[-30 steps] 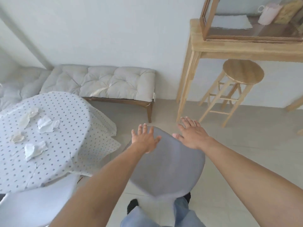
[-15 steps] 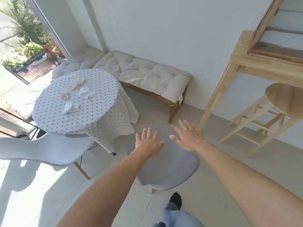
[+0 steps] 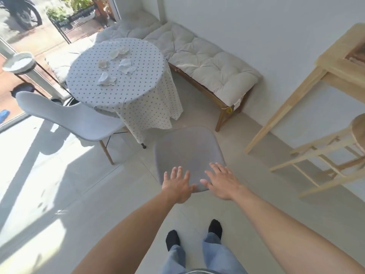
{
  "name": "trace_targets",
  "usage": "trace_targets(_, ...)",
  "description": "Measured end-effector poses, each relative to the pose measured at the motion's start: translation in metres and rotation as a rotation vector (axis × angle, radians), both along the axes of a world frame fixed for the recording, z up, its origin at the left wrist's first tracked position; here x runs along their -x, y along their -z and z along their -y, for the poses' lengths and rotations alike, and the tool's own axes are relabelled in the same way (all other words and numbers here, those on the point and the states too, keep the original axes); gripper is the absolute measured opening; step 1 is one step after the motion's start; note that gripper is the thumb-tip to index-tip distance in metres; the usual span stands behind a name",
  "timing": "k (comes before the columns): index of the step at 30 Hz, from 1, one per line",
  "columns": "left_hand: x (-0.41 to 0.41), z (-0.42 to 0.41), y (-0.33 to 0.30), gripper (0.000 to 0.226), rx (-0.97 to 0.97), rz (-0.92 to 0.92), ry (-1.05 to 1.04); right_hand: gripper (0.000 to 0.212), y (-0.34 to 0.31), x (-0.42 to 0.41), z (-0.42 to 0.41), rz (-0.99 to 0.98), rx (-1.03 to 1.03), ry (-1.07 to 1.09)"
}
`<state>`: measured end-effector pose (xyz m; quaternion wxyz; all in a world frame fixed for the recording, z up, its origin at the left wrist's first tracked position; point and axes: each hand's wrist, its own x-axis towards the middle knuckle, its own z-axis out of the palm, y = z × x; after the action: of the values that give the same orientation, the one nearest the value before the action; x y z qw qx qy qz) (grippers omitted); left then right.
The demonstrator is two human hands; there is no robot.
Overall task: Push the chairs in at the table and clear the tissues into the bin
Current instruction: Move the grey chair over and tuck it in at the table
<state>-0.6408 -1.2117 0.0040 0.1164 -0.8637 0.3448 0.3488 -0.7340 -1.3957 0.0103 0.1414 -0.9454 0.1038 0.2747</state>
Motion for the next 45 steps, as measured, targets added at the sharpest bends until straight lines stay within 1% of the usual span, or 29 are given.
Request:
trace_targets(3, 0.019, 0.000, 0.009, 0.074, 0.015, -0.026, -0.044, 0.071, 0.012, 0.007, 0.002, -0.039, -0.040, -0.113)
trace_targets(5, 0.029, 0.000, 0.013, 0.070, 0.048, -0.039, -0.083, 0.071, 0.021, 0.012, 0.004, -0.061, -0.044, -0.181)
trace_targets(7, 0.038, -0.001, 0.017, 0.068, 0.069, -0.037, -0.090, 0.068, 0.027, 0.016, 0.010, -0.044, -0.029, -0.248)
trace_targets(10, 0.048, -0.004, 0.022, 0.074, 0.064, 0.049, -0.031, 0.070, 0.037, 0.020, 0.016, 0.046, -0.008, -0.310)
trace_targets(13, 0.053, -0.002, 0.024, 0.073, 0.077, 0.146, 0.000, 0.085, 0.043, 0.021, 0.019, 0.130, 0.025, -0.355)
trace_targets(16, 0.055, 0.005, 0.020, 0.066, 0.107, 0.215, 0.003, 0.073, 0.044, 0.019, 0.021, 0.167, 0.027, -0.355)
trace_targets(19, 0.054, 0.011, 0.019, 0.058, 0.132, 0.247, 0.016, 0.075, 0.044, 0.014, 0.024, 0.193, 0.038, -0.380)
trace_targets(22, 0.050, 0.015, 0.024, 0.058, 0.178, 0.259, 0.023, 0.073, 0.047, 0.009, 0.029, 0.235, 0.047, -0.401)
trace_targets(25, 0.038, 0.017, 0.029, 0.060, 0.240, 0.272, 0.010, 0.064, 0.051, -0.001, 0.036, 0.274, 0.077, -0.411)
trace_targets(28, 0.025, 0.022, 0.031, 0.059, 0.286, 0.290, -0.015, 0.061, 0.053, -0.016, 0.042, 0.301, 0.089, -0.424)
trace_targets(32, -0.001, 0.029, 0.031, 0.060, 0.315, 0.312, -0.037, 0.065, 0.055, -0.047, 0.052, 0.313, 0.094, -0.453)
trace_targets(36, -0.031, 0.041, 0.032, 0.057, 0.313, 0.328, -0.087, 0.064, 0.055, -0.084, 0.063, 0.313, 0.107, -0.480)
trace_targets(42, -0.081, 0.056, 0.033, 0.052, 0.318, 0.333, -0.150, 0.080, 0.054, -0.142, 0.077, 0.301, 0.107, -0.499)
trace_targets(45, -0.108, 0.064, 0.034, 0.054, 0.307, 0.338, -0.175, 0.073, 0.052, -0.175, 0.085, 0.297, 0.116, -0.536)
